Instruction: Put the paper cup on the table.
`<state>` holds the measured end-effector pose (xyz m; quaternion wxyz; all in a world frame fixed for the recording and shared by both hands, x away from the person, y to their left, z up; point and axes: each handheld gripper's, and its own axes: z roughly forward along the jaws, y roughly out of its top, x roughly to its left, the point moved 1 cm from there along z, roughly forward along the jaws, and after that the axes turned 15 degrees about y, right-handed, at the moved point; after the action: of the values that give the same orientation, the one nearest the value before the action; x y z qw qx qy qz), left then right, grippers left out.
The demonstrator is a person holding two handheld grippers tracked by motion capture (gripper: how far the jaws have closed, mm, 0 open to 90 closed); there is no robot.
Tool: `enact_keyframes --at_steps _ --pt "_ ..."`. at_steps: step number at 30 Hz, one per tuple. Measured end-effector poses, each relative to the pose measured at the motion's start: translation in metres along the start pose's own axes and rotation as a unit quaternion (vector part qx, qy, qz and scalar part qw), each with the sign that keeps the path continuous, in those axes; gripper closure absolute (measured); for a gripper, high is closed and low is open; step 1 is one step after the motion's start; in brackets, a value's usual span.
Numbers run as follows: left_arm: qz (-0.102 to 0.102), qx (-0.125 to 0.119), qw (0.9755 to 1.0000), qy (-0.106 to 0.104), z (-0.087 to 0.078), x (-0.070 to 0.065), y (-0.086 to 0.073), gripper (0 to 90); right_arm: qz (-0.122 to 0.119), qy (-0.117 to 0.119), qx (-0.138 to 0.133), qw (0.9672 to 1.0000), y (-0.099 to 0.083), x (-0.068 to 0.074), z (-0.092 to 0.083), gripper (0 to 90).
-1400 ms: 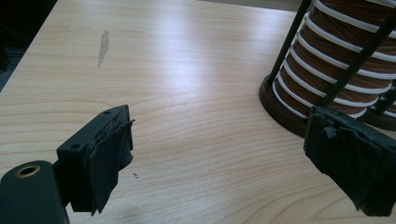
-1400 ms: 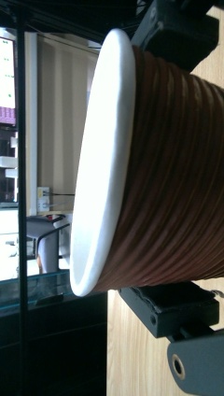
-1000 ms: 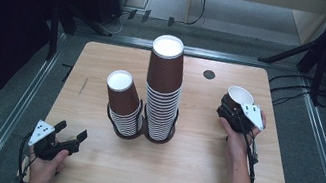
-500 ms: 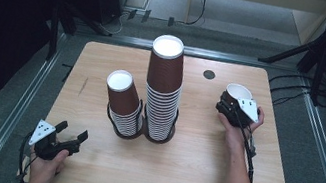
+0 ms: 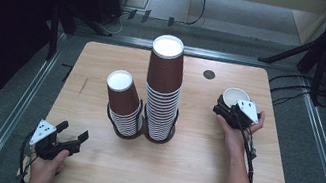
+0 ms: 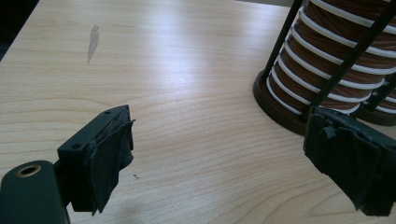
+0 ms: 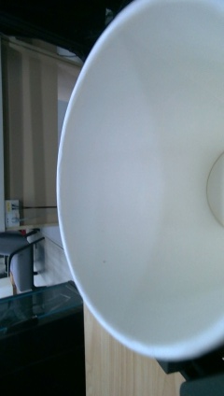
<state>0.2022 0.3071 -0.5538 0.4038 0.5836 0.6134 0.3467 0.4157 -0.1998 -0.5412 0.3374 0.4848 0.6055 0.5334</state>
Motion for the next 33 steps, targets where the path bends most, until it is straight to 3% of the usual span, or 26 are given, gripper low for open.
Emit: enact_keyframes --at_steps 6,9,11,16,20,21,25,33 --pt "-0.001 0.0 1.0 -0.001 0.0 0.0 0.0 8.5 -0.009 0.017 0.004 0.9998 0.001 0.006 -0.005 0.0" --pt "-0.002 -0.001 1.0 -0.001 0.0 0.0 0.0 8.5 0.002 0.021 0.009 0.9997 0.003 0.006 -0.008 0.0" --pt "-0.001 0.0 1.0 -0.001 0.0 0.0 0.0 8.5 0.009 0.036 0.016 0.9992 0.004 0.005 -0.01 0.0" --pt "-0.002 -0.001 1.0 -0.001 0.0 0.001 0.0 8.5 0.012 0.041 0.021 0.9989 0.005 0.005 -0.017 0.0" --pt "-0.002 0.0 1.0 -0.001 0.0 0.001 0.0 8.5 0.037 0.057 0.021 0.9974 0.005 0.002 -0.025 0.0" --pt "-0.002 0.0 1.0 -0.001 0.0 0.001 0.0 8.5 0.038 0.052 0.024 0.9976 0.004 0.002 -0.026 0.0" --pt "-0.003 0.0 1.0 -0.001 0.0 0.001 0.0 8.5 0.026 0.052 0.031 0.9978 0.001 0.002 -0.034 0.0" --pt "-0.003 0.0 1.0 0.0 0.0 0.001 0.0 8.5 0.026 0.062 0.019 0.9976 -0.002 -0.002 -0.055 0.0"
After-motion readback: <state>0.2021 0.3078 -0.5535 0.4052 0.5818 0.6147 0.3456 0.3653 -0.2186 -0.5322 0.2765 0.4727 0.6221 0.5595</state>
